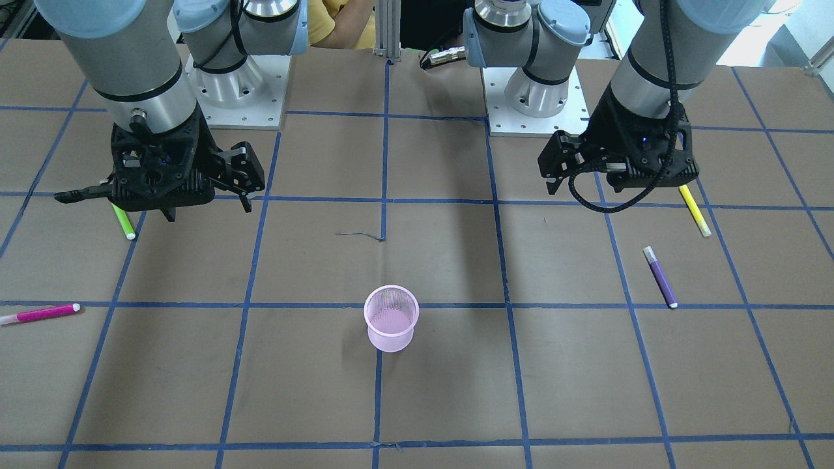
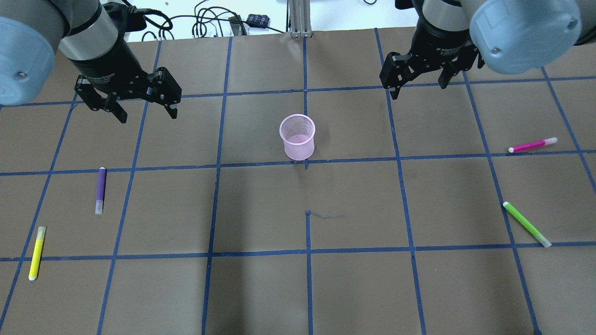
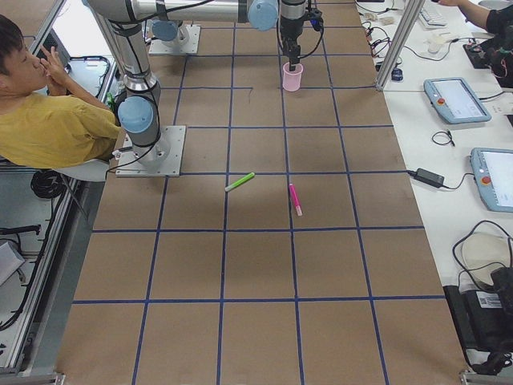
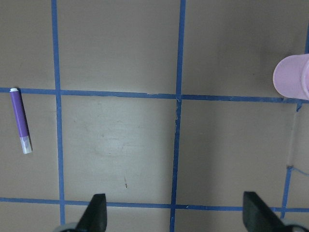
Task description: Insert purple and pink pens into pink cup
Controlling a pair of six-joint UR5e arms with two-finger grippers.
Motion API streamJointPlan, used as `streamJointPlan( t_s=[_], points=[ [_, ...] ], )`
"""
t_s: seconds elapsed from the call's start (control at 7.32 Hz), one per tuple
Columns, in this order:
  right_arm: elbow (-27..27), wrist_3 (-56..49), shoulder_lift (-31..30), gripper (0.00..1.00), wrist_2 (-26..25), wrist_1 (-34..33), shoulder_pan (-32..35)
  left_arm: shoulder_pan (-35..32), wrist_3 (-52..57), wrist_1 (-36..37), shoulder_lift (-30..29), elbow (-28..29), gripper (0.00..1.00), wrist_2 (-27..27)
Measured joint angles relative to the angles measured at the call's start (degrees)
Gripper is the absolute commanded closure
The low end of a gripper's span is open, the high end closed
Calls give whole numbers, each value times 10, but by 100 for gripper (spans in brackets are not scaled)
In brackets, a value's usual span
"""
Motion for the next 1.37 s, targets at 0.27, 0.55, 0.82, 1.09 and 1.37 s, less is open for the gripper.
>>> streamJointPlan(
  t_s=[0.27,0.55,0.82,1.09,1.37],
  points=[
    [0,0,0,0,-1,0,1,0,0,-1,2,2,0,2],
    [1,-2,-1,0,-1,0,1,0,0,-1,5,3,0,1],
    [2,-49,0,0,-1,-3,-8,0,0,-1,11,3,0,-1],
    [2,-135,-2,0,2,8,-54,0,-2,-1,9,3,0,-4],
    [4,-358,-4,0,7,42,-124,0,-2,-1,9,3,0,-2]
  ],
)
